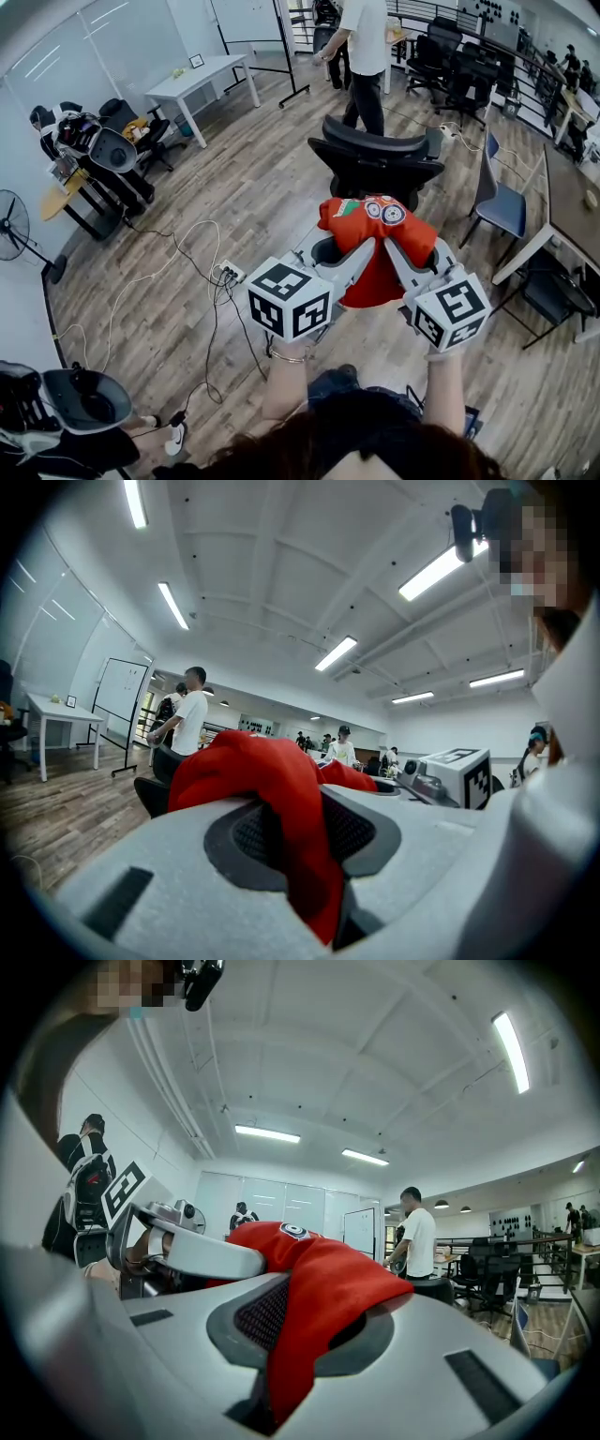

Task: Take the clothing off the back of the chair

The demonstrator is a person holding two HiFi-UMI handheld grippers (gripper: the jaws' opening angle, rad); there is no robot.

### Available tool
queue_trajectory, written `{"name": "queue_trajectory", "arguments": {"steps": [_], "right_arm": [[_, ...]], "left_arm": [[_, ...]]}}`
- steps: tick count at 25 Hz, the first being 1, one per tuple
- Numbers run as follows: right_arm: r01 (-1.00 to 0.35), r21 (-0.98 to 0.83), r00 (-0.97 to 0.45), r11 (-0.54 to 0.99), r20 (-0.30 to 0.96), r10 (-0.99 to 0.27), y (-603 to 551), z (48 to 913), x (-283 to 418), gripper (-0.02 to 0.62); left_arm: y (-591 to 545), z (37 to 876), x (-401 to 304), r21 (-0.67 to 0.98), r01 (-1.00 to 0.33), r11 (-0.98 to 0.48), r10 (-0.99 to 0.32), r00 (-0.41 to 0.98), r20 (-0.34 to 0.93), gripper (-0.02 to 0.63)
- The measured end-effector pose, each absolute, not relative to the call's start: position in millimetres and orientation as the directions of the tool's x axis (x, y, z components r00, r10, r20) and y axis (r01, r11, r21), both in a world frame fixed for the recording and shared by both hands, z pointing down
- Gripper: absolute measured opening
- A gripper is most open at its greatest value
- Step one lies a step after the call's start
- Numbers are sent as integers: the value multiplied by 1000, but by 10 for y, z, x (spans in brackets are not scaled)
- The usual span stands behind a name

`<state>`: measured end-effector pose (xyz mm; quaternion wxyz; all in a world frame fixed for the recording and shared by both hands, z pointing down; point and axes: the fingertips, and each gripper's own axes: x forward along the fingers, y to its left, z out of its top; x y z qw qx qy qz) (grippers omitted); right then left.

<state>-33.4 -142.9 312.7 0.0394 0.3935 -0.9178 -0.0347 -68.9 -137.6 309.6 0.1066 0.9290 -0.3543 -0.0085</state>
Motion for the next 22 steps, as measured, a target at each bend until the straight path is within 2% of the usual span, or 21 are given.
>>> {"name": "queue_trajectory", "arguments": {"steps": [22], "right_arm": [[-675, 47, -735, 736, 38, -677, -851, 3120, 243, 57]], "left_arm": [[-796, 3070, -151, 174, -702, -690, -697, 710, 101, 104]]}}
